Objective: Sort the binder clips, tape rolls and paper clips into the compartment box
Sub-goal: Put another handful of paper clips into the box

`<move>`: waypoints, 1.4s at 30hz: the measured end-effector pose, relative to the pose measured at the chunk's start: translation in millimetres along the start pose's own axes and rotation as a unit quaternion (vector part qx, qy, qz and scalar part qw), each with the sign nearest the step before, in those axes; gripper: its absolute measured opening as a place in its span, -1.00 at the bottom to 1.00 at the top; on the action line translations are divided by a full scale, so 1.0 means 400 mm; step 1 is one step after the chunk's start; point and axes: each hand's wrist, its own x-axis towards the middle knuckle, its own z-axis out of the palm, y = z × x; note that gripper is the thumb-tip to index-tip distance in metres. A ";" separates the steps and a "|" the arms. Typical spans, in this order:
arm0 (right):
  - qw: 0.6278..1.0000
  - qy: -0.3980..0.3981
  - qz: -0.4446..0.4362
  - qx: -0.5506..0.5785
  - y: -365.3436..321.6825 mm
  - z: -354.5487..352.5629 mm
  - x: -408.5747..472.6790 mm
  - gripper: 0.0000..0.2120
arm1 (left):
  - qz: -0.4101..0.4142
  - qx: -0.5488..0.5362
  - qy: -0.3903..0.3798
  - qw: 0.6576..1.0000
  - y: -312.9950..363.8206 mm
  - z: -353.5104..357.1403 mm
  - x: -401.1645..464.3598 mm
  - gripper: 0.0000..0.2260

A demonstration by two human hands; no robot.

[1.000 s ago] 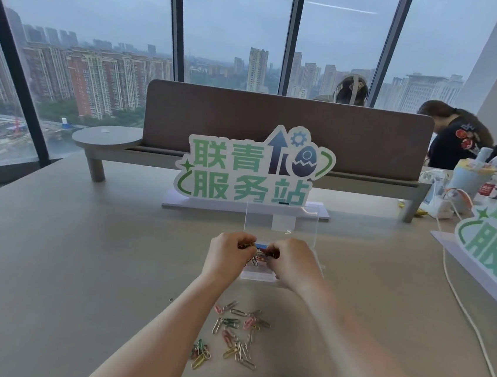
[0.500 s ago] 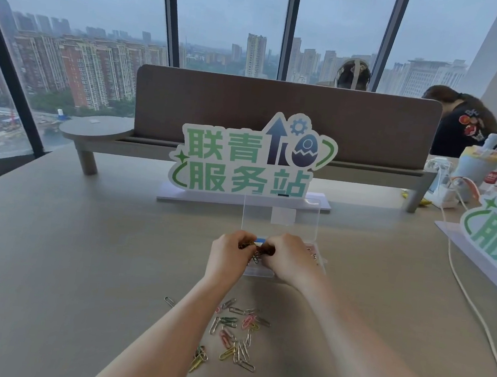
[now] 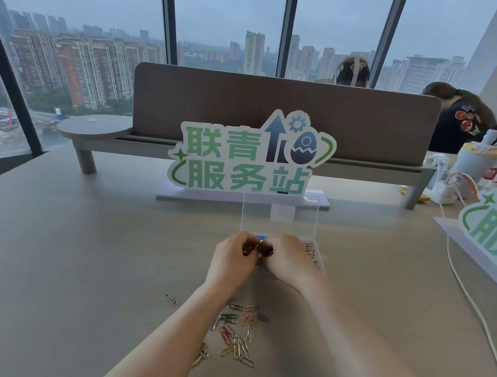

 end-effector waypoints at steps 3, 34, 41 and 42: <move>1.000 0.011 0.006 0.014 0.001 -0.006 -0.006 -0.90 | -0.001 -0.009 -0.004 1.000 0.005 -0.006 -0.006 -0.73; 0.997 0.056 -0.009 0.047 -0.003 0.011 -0.079 -0.73 | 0.040 0.034 0.007 0.999 0.012 -0.057 -0.027 -0.59; 0.999 -0.033 -0.044 0.004 -0.021 0.028 -0.138 -0.63 | 0.037 0.129 -0.005 0.991 -0.038 -0.099 -0.088 -0.60; 0.998 -0.043 -0.046 -0.010 -0.026 0.031 -0.145 -0.60 | 0.036 0.153 -0.016 0.988 -0.045 -0.105 -0.097 -0.60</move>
